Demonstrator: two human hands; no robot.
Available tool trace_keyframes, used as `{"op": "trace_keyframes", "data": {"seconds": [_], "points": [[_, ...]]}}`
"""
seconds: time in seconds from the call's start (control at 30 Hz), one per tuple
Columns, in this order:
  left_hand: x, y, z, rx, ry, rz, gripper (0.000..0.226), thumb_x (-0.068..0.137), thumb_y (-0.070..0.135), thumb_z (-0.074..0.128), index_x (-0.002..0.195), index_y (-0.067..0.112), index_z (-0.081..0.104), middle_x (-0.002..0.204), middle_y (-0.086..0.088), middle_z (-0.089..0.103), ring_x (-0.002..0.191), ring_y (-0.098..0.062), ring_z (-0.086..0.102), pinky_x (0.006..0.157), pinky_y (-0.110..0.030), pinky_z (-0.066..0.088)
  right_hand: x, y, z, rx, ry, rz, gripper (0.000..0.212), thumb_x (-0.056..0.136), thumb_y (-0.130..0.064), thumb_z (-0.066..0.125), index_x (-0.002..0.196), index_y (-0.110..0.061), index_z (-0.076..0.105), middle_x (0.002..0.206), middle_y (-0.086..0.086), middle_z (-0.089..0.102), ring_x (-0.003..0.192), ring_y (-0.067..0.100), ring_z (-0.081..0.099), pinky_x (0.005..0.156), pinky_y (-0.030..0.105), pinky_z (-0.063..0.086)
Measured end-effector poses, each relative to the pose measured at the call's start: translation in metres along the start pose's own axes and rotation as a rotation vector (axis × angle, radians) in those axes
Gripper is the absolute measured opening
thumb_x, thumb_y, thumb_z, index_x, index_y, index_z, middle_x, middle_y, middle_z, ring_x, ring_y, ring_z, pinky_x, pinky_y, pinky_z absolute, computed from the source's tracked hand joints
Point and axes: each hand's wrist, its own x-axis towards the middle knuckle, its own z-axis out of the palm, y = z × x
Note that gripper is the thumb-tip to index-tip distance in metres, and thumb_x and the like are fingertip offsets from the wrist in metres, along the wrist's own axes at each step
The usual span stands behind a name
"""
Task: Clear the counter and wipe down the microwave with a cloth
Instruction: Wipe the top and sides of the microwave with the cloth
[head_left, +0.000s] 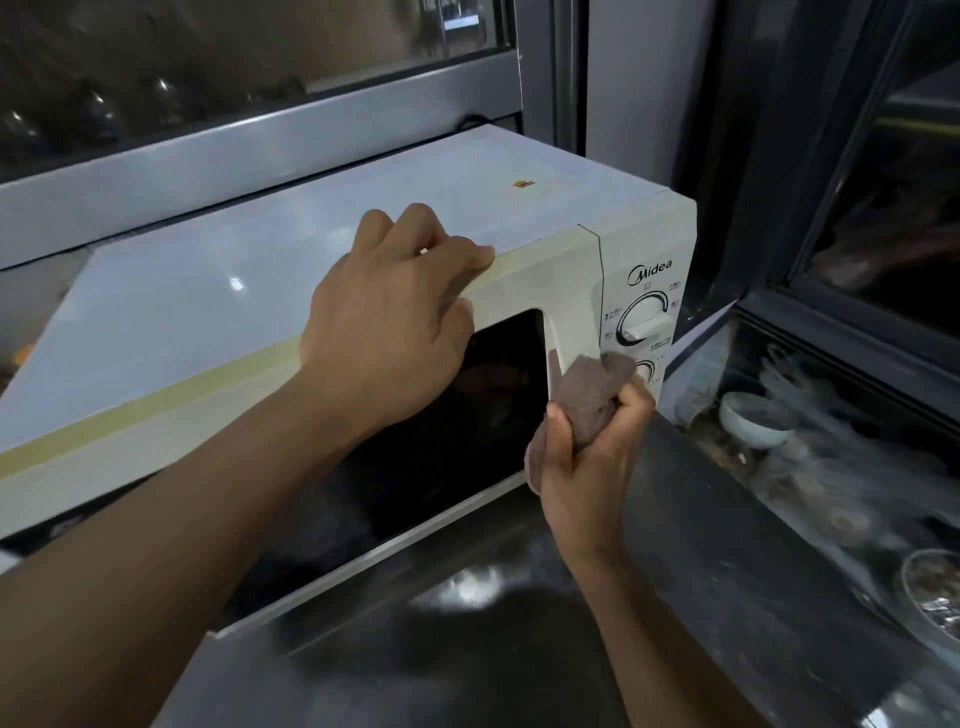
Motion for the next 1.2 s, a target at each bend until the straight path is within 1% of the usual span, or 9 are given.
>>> {"op": "trace_keyframes", "data": {"seconds": [0.17,0.3,0.37,0.5,0.67,0.83,0.93,1.13,1.2], "points": [[0.000,0.000,0.000,0.012,0.008,0.002,0.041,0.086,0.017,0.051,0.126,0.022,0.056,0.108,0.001,0.049,0.102,-0.021,0.040,0.064,-0.028,0.028,-0.017,0.027,0.007,0.020,0.017,0.082,0.050,0.085,-0.006,0.058,0.126,0.003,0.030,0.126,0.021,0.039,0.115,0.024,0.048,0.096,0.016,0.041],[-0.001,0.000,0.000,0.036,0.011,0.015,0.040,0.087,0.018,0.050,0.126,0.021,0.057,0.108,0.000,0.050,0.101,-0.022,0.041,0.064,-0.029,0.028,-0.035,0.049,0.013,-0.086,-0.011,0.223,0.052,0.085,0.004,0.059,0.126,0.015,0.031,0.125,0.029,0.036,0.119,0.036,0.044,0.107,0.033,0.035],[-0.001,0.000,0.000,0.040,0.016,0.020,0.040,0.086,0.019,0.049,0.125,0.021,0.057,0.107,-0.001,0.050,0.101,-0.023,0.042,0.064,-0.028,0.029,-0.037,0.052,0.012,-0.118,-0.037,0.255,0.053,0.086,0.002,0.059,0.128,0.018,0.030,0.126,0.031,0.034,0.120,0.038,0.041,0.108,0.032,0.032],[0.000,0.000,-0.001,0.021,0.011,0.010,0.040,0.087,0.018,0.050,0.126,0.022,0.057,0.109,-0.001,0.050,0.102,-0.024,0.042,0.066,-0.030,0.030,-0.030,0.052,-0.001,-0.119,-0.134,0.372,0.058,0.087,-0.011,0.063,0.133,0.002,0.030,0.132,0.023,0.034,0.117,0.036,0.048,0.104,0.041,0.041],[-0.001,-0.002,-0.001,0.019,0.004,0.015,0.041,0.087,0.020,0.050,0.128,0.022,0.056,0.110,-0.002,0.051,0.103,-0.025,0.042,0.066,-0.031,0.031,-0.003,0.062,-0.016,-0.135,0.053,0.500,0.038,0.091,-0.021,0.056,0.122,0.000,0.050,0.129,0.022,0.040,0.112,0.033,0.051,0.097,0.028,0.040],[-0.001,-0.002,0.000,0.040,0.017,0.020,0.040,0.087,0.019,0.049,0.126,0.022,0.057,0.109,-0.003,0.051,0.102,-0.025,0.042,0.065,-0.029,0.027,0.052,0.081,-0.020,-0.018,0.093,0.597,0.030,0.098,-0.018,0.040,0.117,0.002,0.052,0.122,0.023,0.052,0.111,0.034,0.055,0.104,0.043,0.041],[-0.001,-0.001,0.000,0.031,0.027,0.018,0.040,0.086,0.018,0.049,0.124,0.022,0.058,0.108,-0.003,0.051,0.101,-0.025,0.042,0.064,-0.028,0.026,0.041,0.070,-0.010,-0.004,0.094,0.605,0.032,0.100,-0.016,0.035,0.128,-0.004,0.045,0.127,0.015,0.052,0.116,0.027,0.052,0.101,0.028,0.037],[0.000,-0.001,-0.001,0.013,0.026,0.013,0.041,0.085,0.018,0.050,0.125,0.021,0.058,0.108,-0.004,0.052,0.102,-0.026,0.042,0.064,-0.032,0.031,-0.048,0.031,0.021,-0.010,-0.121,0.557,0.043,0.100,-0.014,0.035,0.142,-0.005,0.028,0.142,0.014,0.039,0.129,0.026,0.043,0.108,0.030,0.033],[-0.001,-0.001,0.000,0.011,0.028,0.018,0.041,0.085,0.017,0.050,0.126,0.021,0.058,0.109,-0.004,0.052,0.102,-0.026,0.042,0.065,-0.031,0.031,-0.065,0.028,0.021,-0.078,-0.171,0.509,0.043,0.099,-0.012,0.038,0.139,0.000,0.033,0.138,0.017,0.044,0.126,0.024,0.046,0.111,0.032,0.030]]}}
